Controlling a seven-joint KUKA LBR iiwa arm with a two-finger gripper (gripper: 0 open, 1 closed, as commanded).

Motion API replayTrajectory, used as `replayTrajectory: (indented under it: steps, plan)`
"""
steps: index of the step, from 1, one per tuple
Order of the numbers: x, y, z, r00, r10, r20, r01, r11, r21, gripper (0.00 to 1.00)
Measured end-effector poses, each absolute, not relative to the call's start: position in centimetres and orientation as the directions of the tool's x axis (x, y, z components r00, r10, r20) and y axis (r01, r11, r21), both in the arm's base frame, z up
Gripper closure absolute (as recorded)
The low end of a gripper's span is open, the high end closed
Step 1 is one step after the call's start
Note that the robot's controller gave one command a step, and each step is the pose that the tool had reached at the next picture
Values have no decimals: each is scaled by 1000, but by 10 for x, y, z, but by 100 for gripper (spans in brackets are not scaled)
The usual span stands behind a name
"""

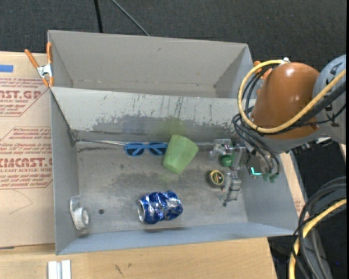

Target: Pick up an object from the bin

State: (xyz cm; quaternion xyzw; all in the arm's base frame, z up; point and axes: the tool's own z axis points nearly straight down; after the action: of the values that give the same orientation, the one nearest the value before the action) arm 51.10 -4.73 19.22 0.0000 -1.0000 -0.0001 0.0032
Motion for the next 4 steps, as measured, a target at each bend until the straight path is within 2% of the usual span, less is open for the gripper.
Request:
replayTrajectory:
  steps: [1,2,3,4]
  plan:
    - [491,11,82,-999,45,9,45,999,3,0]
    - [479,48,111,-998,69,0,69,998,3,0]
    - [491,45,67,-999,43,2,43,999,-1,0]
    - [491,45,69,-999,44,1,44,999,-1,100]
